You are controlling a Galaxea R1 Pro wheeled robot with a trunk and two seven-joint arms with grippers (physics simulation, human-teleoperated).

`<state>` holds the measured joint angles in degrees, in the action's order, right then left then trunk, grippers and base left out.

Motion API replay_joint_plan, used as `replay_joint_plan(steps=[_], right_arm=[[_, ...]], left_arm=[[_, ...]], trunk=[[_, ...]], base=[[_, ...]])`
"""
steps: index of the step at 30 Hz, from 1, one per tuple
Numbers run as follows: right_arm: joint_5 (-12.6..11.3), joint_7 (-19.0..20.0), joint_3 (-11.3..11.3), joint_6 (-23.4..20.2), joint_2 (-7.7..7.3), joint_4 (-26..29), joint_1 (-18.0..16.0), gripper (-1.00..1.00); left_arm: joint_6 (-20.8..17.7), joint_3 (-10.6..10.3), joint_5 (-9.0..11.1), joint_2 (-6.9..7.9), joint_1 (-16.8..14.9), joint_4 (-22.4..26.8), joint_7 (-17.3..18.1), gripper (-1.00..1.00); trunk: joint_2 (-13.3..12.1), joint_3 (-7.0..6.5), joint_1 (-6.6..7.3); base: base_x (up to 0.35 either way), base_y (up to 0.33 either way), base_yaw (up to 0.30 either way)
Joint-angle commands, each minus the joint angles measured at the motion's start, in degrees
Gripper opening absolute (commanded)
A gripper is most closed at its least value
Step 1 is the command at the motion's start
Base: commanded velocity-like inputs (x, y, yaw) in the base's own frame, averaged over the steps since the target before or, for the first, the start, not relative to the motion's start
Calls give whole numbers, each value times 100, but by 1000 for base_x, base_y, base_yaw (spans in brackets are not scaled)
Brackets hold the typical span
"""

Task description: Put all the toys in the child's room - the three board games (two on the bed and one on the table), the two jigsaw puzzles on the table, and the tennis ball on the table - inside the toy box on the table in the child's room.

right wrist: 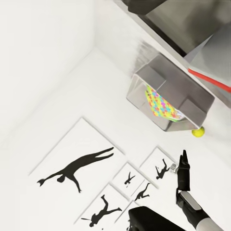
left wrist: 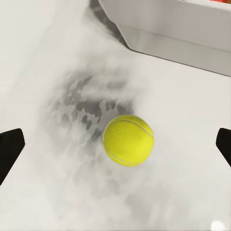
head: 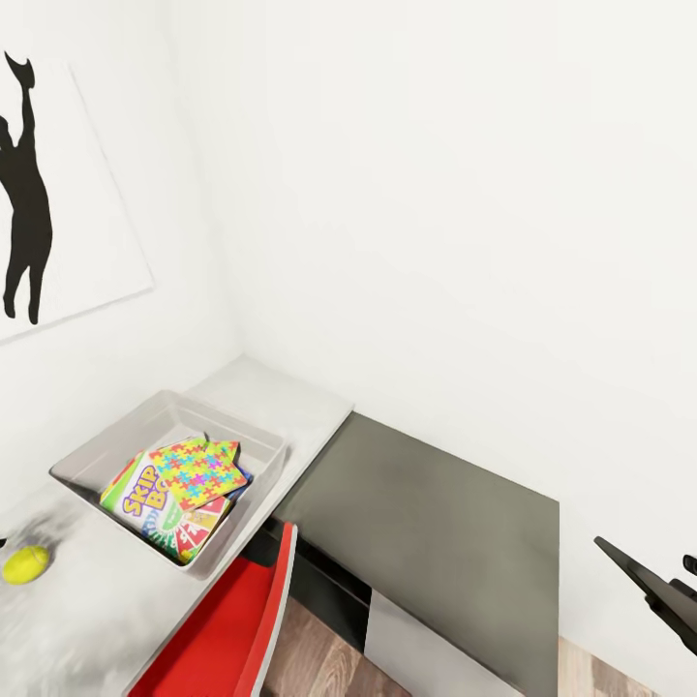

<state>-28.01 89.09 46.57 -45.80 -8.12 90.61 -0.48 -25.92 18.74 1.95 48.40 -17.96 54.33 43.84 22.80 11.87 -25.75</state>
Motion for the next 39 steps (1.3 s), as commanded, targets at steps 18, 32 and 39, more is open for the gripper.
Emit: replay_joint_plan(steps=[18,32,39], right_arm=[[-3,14,1,-52,-39,1,-5,100],[-3,12,2,-38,-34,1,-5,100],[-3,12,3,-35,-32,1,-5,100]], left_arm=[[-52,2,43,-169,-6,255,-387,100],[-46,-2,38,-206,-13,370,-426,100],[-41,-2,25,-270,-14,391,-432,100]], trunk=[[12,158,-3],[12,289,-3],[12,355,-3]], base=[[0,0,0],[0,0,0],[0,0,0]])
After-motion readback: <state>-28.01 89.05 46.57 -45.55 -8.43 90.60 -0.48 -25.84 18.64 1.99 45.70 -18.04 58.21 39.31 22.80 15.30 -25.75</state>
